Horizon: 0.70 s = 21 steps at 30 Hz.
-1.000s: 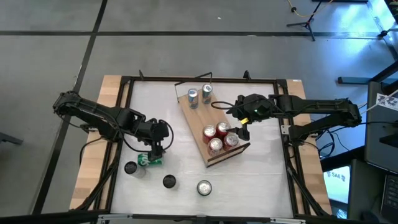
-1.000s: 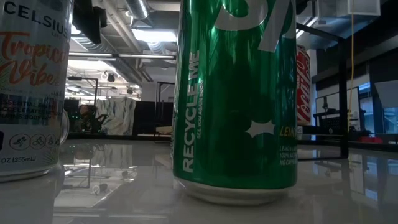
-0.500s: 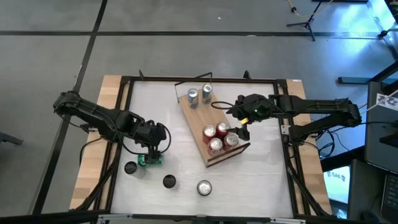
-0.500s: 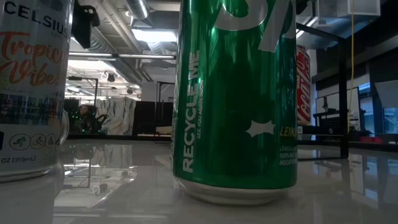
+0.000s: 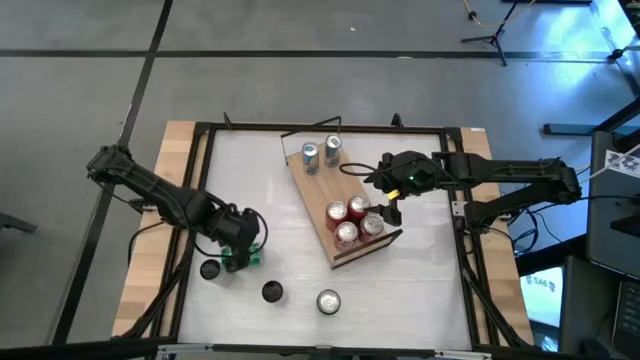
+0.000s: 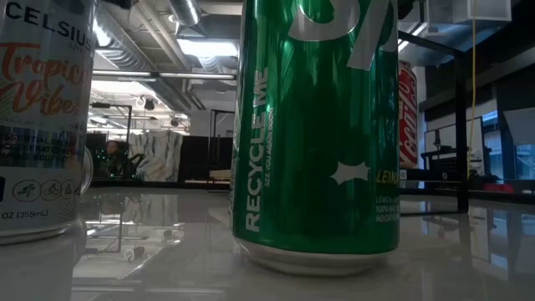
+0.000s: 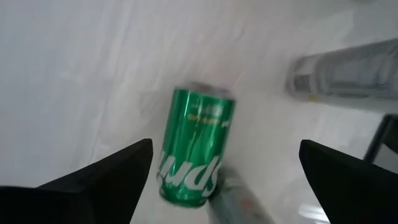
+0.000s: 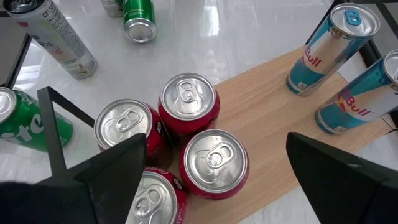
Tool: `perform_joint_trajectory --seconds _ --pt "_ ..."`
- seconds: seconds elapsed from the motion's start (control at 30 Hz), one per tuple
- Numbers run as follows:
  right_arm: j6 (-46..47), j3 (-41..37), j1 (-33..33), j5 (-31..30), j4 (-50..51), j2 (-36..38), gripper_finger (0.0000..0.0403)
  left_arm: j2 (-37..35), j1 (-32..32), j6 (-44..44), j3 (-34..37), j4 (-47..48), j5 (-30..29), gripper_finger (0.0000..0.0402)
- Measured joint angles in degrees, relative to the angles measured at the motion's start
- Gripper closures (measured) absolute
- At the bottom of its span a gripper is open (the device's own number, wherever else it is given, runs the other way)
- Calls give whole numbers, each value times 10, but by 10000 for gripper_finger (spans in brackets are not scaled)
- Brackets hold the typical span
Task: Place canned beverage on shelf
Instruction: Put the left green soda can on the shelf
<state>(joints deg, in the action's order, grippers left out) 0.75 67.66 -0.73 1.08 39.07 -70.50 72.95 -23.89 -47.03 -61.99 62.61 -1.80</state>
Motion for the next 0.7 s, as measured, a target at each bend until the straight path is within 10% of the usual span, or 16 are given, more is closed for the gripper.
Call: perform_joint_trajectory --seconds 0.7 --pt "0 0 0 0 0 0 24 0 -9 -9 148 -99 36 7"
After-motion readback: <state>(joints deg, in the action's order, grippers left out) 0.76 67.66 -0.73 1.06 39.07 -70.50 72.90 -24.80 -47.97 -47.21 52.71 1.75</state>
